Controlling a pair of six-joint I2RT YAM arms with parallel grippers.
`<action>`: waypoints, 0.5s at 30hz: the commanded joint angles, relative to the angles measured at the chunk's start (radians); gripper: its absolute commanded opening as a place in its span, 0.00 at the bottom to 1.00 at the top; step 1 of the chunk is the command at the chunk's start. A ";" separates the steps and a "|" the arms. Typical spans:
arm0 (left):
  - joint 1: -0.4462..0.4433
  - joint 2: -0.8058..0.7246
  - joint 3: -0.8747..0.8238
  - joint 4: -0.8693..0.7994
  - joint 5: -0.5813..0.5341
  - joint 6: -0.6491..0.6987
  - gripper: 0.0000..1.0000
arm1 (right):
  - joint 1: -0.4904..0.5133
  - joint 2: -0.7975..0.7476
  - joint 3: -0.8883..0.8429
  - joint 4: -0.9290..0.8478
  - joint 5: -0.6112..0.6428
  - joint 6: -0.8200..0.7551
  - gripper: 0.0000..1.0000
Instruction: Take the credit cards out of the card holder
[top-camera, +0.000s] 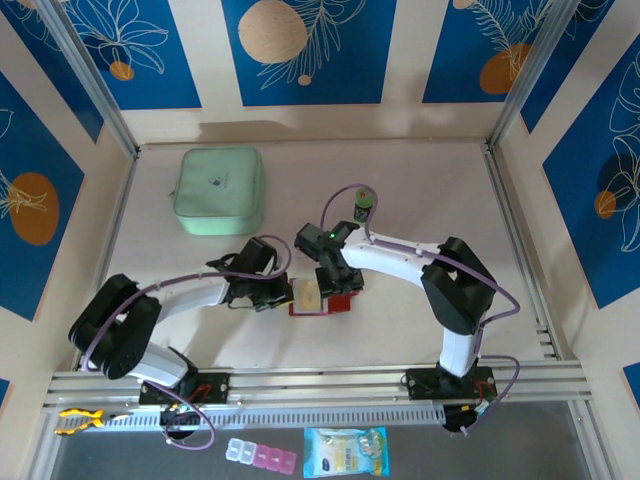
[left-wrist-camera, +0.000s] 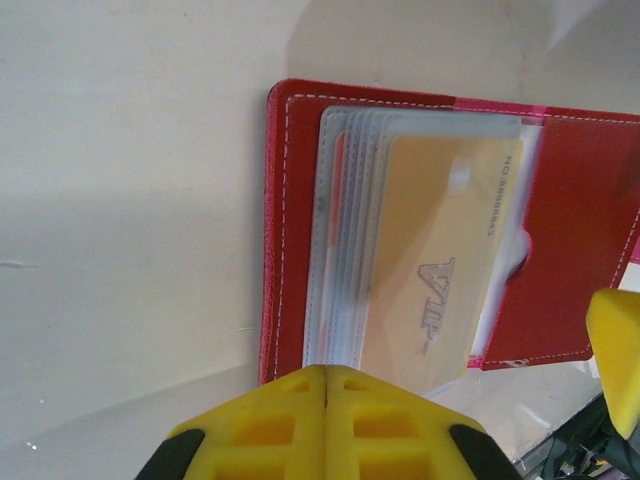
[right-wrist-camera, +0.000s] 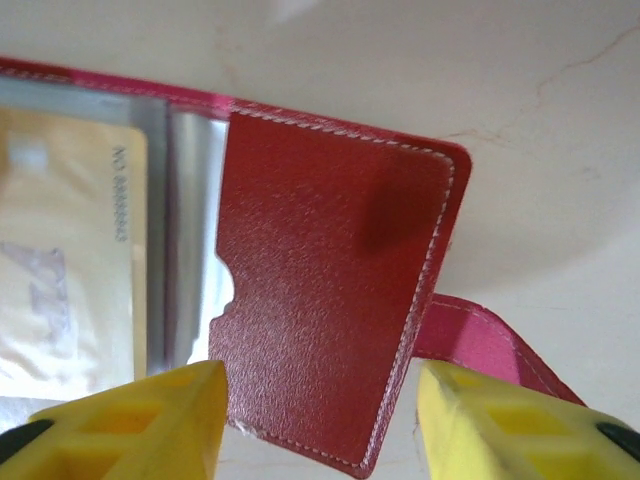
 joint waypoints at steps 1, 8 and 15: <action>-0.014 0.012 0.019 0.016 0.003 -0.003 0.05 | -0.020 -0.001 -0.023 0.021 -0.050 0.013 0.58; -0.015 0.016 0.019 0.013 0.001 -0.002 0.05 | -0.053 -0.004 -0.063 0.019 -0.037 0.011 0.66; -0.015 0.025 0.019 0.016 0.000 -0.002 0.05 | -0.071 0.014 -0.097 0.048 -0.047 0.003 0.74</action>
